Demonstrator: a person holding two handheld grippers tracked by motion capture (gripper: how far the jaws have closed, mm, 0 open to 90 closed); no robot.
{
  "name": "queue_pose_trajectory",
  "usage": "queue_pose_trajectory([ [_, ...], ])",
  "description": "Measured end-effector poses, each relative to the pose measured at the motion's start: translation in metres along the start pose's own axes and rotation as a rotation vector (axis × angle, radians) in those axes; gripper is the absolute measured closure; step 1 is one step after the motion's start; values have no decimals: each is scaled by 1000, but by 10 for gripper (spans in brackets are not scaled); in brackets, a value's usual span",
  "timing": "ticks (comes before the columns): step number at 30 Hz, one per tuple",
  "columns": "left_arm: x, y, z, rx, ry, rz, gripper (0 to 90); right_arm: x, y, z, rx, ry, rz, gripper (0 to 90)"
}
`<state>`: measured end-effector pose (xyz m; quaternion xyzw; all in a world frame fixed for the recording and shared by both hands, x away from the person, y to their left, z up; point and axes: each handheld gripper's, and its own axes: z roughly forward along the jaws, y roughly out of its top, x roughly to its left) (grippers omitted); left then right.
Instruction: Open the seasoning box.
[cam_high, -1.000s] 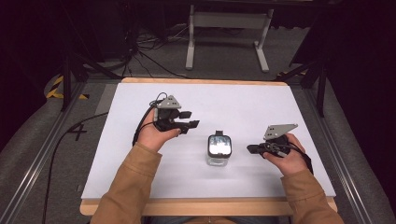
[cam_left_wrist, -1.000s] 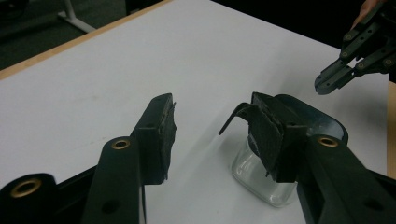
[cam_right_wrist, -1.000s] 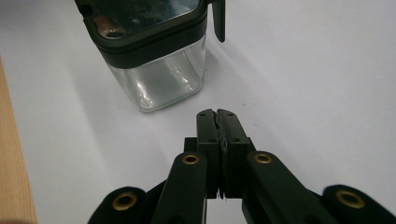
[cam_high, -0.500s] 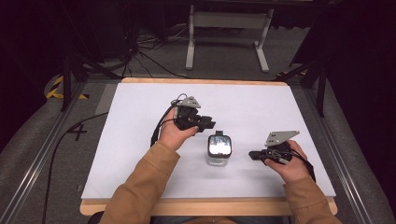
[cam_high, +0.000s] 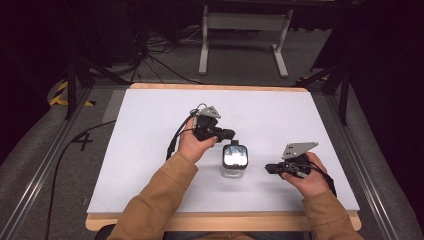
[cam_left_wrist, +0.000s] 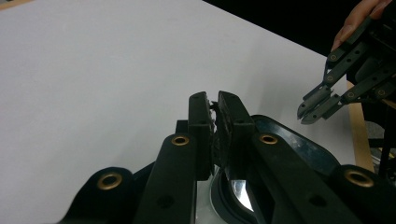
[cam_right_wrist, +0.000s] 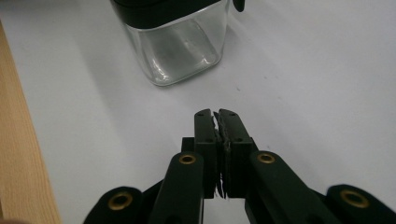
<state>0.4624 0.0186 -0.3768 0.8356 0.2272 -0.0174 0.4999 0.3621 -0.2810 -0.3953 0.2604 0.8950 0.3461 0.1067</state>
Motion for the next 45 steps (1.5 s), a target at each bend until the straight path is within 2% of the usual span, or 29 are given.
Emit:
queue_pose_trajectory([
  [2, 1, 0, 2, 16, 8, -5, 843, 1, 0, 1, -1, 2, -5, 874],
  [5, 0, 1, 4, 12, -5, -18, 853, 1, -1, 0, 3, -1, -3, 874],
  [11, 1, 2, 6, 45, -20, -20, 869, 1, -2, -3, -4, -8, -1, 872],
  [14, -1, 2, 7, 37, -11, -22, 895, 2, -1, -1, 0, -5, -5, 871],
  [19, -3, 5, 6, 70, 11, -10, 898, 6, 3, -1, -4, -2, -17, 872],
  [26, -3, 6, 8, 68, 9, -27, 899, 13, 10, -4, -18, 3, -42, 875],
  [36, -2, 6, 8, 71, 12, -21, 899, 27, 21, -2, -72, 47, -60, 897],
  [40, -2, 6, 8, 71, 9, -26, 899, 33, 26, 3, -113, 62, -61, 899],
  [42, -1, 5, 9, 61, 8, -29, 899, 37, 28, 6, -157, 65, -54, 900],
  [45, -1, 5, 9, 57, 6, -33, 899, 42, 32, 11, -192, 63, -53, 900],
])
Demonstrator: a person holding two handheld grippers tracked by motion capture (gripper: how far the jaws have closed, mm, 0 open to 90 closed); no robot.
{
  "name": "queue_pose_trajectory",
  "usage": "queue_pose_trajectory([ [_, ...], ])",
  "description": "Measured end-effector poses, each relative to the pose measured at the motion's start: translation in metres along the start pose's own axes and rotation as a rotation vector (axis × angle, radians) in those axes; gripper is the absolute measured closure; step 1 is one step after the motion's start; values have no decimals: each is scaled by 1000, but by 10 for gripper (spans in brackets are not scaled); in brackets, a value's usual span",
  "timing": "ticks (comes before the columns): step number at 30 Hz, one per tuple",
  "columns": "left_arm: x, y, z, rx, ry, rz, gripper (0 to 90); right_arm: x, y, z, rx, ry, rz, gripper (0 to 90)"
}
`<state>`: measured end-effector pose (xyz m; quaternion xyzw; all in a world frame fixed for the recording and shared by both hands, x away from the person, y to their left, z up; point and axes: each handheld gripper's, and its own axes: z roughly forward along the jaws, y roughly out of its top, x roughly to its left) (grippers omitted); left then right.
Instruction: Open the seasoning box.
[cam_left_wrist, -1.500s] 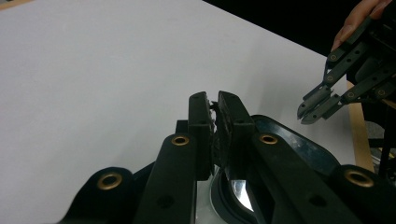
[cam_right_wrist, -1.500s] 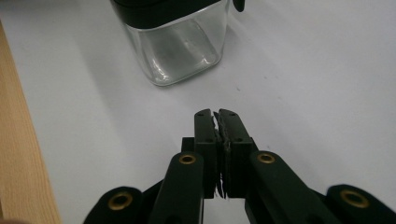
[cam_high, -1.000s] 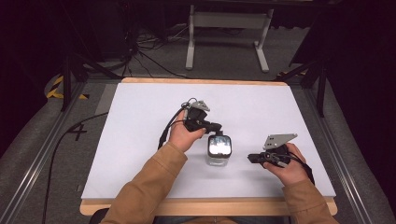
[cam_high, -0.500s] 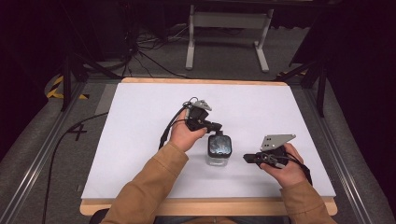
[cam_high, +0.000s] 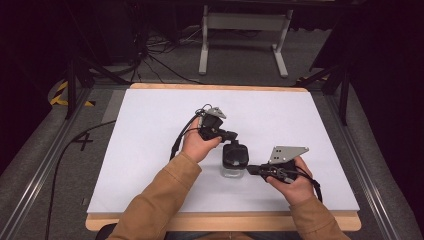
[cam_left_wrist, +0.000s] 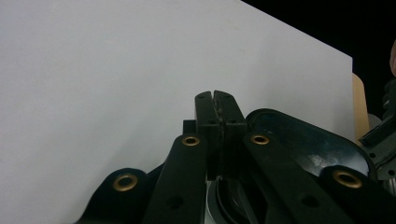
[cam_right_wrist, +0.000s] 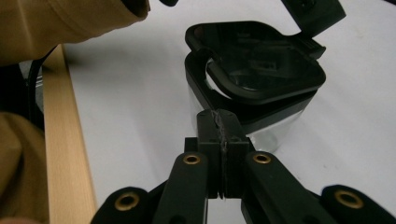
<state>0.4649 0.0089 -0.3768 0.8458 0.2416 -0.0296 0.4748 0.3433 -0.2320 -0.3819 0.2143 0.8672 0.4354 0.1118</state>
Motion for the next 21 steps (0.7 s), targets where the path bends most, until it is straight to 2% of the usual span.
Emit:
queue_pose_trajectory([
  [5, 1, 0, 0, 3, -3, -3, 899, 0, 0, 3, -38, -12, 28, 900],
  [11, 1, 0, 0, -3, 0, 0, 899, -1, 0, 3, -67, -13, 35, 900],
  [14, -2, 0, 0, -7, 19, 22, 897, -1, 0, 3, -72, -16, 34, 900],
  [17, -8, 4, -11, -34, 28, 37, 894, -1, 1, 2, -77, -17, 34, 900],
  [18, -12, 6, -18, -34, 32, 42, 894, -1, 1, 2, -80, -19, 32, 900],
  [19, -12, 6, -18, -34, 32, 42, 894, -2, 2, 1, -83, -19, 33, 900],
  [21, -20, 8, -35, -37, 28, 65, 895, -2, 4, 0, -89, -19, 30, 900],
])
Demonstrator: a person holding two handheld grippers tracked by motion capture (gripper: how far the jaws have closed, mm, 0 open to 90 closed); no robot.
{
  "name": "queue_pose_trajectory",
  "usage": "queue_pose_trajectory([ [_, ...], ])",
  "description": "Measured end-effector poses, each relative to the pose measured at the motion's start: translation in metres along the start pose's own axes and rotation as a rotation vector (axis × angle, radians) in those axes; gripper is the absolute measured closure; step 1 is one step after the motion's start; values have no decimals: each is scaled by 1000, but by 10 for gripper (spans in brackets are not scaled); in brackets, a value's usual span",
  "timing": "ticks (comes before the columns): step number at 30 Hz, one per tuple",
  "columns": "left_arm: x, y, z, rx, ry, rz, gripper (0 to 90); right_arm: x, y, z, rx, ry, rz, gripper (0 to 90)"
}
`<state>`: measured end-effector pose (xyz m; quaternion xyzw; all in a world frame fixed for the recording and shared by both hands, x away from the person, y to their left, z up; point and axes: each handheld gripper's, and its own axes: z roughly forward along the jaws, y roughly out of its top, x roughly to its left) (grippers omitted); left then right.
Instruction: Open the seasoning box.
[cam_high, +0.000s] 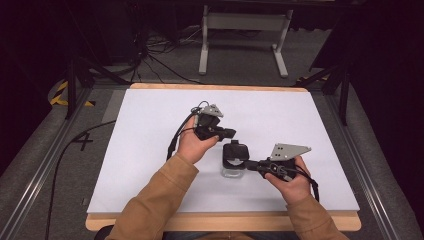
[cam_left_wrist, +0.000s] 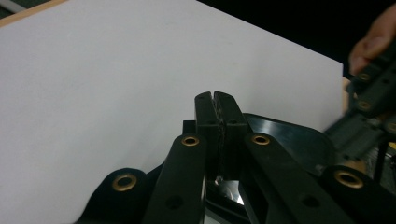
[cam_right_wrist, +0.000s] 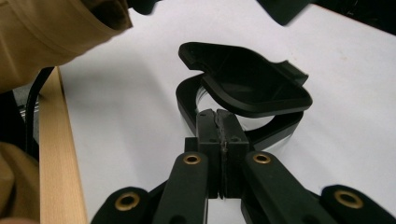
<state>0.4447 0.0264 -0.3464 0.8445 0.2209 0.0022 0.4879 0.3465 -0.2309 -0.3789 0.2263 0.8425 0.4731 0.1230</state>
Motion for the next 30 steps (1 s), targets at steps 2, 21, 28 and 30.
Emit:
queue_pose_trajectory([
  [2, -3, 0, -7, -2, -5, 4, 896, 0, 1, 0, -6, -2, -3, 900],
  [21, -40, -9, -37, 122, -122, 50, 899, -9, 25, 6, -99, -9, -22, 900],
  [28, -37, -14, -13, 175, -127, 26, 898, -10, 26, 4, -123, -17, -7, 900],
  [30, -34, -14, -10, 157, -116, 11, 899, -10, 25, 4, -121, -20, -7, 900],
])
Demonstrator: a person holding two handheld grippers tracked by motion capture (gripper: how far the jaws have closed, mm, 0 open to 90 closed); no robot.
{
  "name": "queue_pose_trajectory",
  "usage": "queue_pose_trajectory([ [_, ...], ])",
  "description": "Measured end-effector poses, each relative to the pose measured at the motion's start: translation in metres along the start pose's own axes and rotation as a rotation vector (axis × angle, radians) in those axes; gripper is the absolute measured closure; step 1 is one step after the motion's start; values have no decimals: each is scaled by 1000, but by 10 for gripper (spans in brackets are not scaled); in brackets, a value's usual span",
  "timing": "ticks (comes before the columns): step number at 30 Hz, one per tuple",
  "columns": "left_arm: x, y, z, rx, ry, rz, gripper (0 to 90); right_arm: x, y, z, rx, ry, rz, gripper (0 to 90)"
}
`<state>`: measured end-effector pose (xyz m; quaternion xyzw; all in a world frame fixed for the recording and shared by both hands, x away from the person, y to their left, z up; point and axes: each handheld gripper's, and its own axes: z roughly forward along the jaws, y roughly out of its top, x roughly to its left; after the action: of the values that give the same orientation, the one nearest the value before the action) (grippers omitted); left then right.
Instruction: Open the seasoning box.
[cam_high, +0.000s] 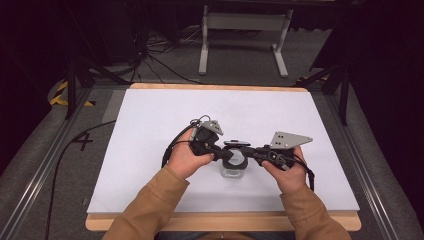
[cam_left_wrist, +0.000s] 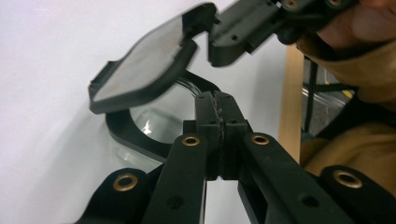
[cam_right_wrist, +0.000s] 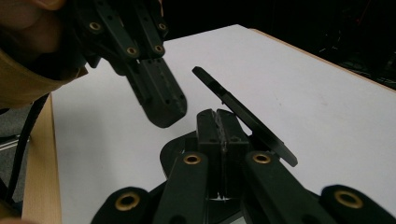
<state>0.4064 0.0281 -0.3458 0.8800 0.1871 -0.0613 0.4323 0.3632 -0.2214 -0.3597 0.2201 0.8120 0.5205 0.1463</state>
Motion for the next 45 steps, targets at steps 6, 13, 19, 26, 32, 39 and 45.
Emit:
queue_pose_trajectory([
  [6, 3, 1, -1, -41, 21, -6, 899, 1, -1, -1, -1, -1, 0, 900],
  [13, 4, 5, -3, -80, 27, 1, 898, 4, -6, 0, 20, 2, 8, 900],
  [19, 8, 9, -6, -120, 37, -7, 897, 6, -13, 4, 50, 10, 14, 900],
  [26, 12, 13, -9, -162, 38, -6, 897, 7, -21, 5, 88, 10, 33, 900],
  [32, 15, 17, -13, -194, 47, -19, 891, 10, -26, 6, 102, 3, 41, 900],
  [39, 20, 19, -12, -218, 66, -24, 891, 12, -29, 5, 91, -7, 27, 900],
  [45, 24, 19, -12, -241, 94, -39, 890, 12, -30, 4, 84, -5, 31, 900],
])
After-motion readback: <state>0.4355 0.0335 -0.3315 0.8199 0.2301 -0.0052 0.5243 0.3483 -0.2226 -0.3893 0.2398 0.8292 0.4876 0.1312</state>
